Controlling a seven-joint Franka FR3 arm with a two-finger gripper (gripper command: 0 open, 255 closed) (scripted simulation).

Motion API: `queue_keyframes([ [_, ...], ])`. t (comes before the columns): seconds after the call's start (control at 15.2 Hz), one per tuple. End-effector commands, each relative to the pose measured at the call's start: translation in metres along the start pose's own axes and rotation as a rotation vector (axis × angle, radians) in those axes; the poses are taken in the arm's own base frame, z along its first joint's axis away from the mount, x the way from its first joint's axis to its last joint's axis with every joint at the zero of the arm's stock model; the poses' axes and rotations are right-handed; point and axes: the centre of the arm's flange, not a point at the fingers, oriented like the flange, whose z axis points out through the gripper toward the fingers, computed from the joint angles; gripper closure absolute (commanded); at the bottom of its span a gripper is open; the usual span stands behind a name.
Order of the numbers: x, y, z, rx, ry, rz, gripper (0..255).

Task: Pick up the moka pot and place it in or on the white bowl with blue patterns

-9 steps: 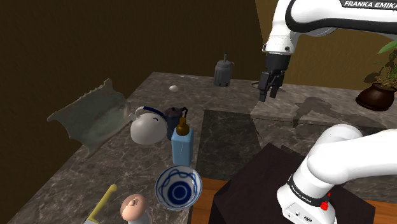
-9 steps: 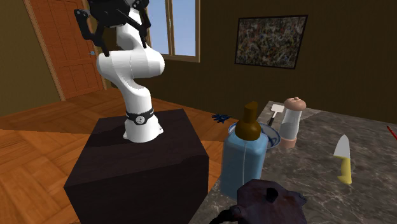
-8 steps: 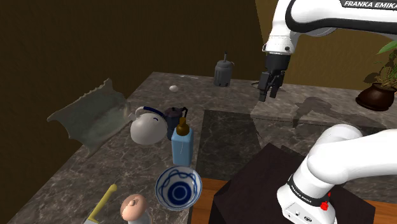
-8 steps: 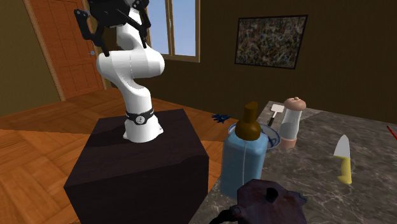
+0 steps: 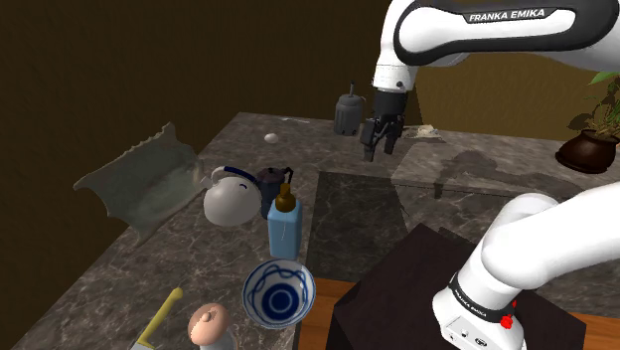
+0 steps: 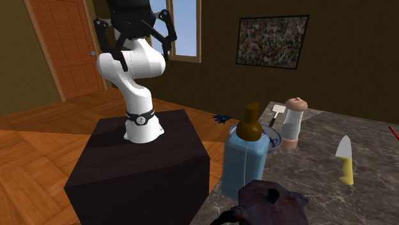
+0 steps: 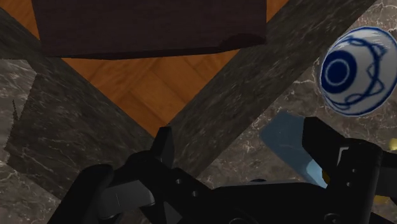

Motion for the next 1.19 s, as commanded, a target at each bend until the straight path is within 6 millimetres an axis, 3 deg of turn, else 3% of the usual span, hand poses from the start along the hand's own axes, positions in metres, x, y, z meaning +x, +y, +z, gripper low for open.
queue_keyframes([
  [0.0,0.023,-0.01,0.008,-0.01,0.009,-0.003,0],
  [1.12,0.211,-0.114,0.062,-0.101,0.075,-0.025,0],
])
